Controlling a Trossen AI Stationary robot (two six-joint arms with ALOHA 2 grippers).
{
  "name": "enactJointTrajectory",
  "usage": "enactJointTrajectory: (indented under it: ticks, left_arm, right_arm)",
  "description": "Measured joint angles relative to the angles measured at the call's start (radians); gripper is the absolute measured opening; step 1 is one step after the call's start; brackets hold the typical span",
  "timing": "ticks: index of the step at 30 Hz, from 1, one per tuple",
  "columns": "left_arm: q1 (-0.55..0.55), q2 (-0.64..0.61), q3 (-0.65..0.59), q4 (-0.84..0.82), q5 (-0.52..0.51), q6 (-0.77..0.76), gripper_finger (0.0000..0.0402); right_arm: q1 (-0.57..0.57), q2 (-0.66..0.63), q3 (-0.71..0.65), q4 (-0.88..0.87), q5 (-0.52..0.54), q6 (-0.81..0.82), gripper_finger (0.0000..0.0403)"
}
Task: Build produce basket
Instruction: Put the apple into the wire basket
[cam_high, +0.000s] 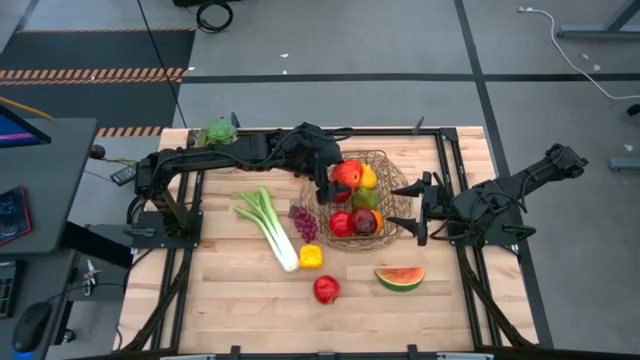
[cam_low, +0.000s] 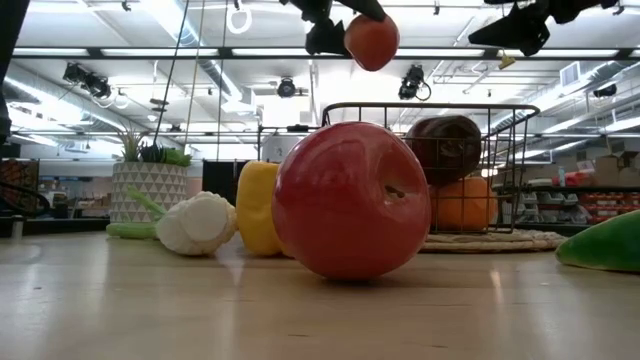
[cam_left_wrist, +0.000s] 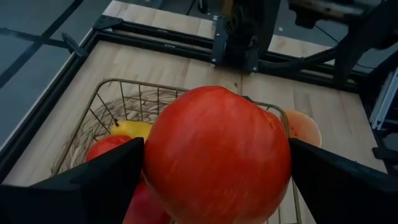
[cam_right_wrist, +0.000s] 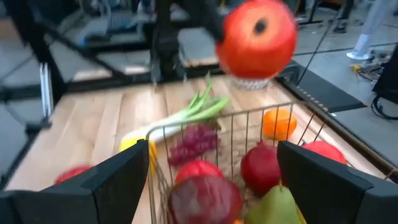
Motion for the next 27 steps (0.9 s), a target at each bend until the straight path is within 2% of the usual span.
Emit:
enactJointTrajectory:
  ticks: [6,20,27]
  left_arm:
    - [0.000,0.000,0.000,0.001,0.000,0.013,0.0389]
    - [0.000,0.000,0.000,0.011,-0.011,0.018,0.0389]
    - [0.000,0.000,0.000,0.044,-0.054,0.008,0.0389]
  right_arm:
    - [0.013,-0.029,-0.026,-0.058,-0.040,-0.041,0.0358]
    - [0.026,-0.288,-0.141,-0.057,-0.042,-0.066,0.0358]
    - [0.026,-0.335,-0.158,-0.075,-0.042,-0.055,0.0358]
